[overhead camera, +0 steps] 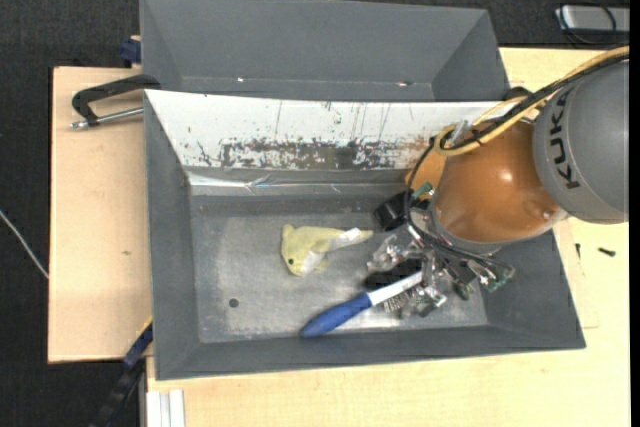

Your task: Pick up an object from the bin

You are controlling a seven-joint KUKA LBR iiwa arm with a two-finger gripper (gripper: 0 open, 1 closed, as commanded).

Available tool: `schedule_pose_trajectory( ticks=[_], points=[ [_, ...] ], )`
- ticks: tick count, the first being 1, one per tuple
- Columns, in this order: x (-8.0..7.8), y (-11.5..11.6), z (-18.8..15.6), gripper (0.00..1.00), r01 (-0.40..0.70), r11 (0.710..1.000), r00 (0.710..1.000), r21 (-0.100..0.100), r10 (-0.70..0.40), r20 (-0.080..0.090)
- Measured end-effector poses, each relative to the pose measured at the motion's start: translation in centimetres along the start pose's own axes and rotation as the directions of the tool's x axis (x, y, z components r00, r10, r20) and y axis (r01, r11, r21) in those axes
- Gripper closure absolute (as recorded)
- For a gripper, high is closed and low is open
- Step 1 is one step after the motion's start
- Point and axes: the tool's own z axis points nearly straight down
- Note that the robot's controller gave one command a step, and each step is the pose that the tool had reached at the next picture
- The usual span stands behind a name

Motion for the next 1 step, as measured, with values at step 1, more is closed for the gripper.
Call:
schedule_pose_trajectory(
  ticks=[1],
  points=[
    [-0.29,-0.05,-5.93,1.00,-0.001,1.000,1.000,0.003,0.001,0.001]
  ],
)
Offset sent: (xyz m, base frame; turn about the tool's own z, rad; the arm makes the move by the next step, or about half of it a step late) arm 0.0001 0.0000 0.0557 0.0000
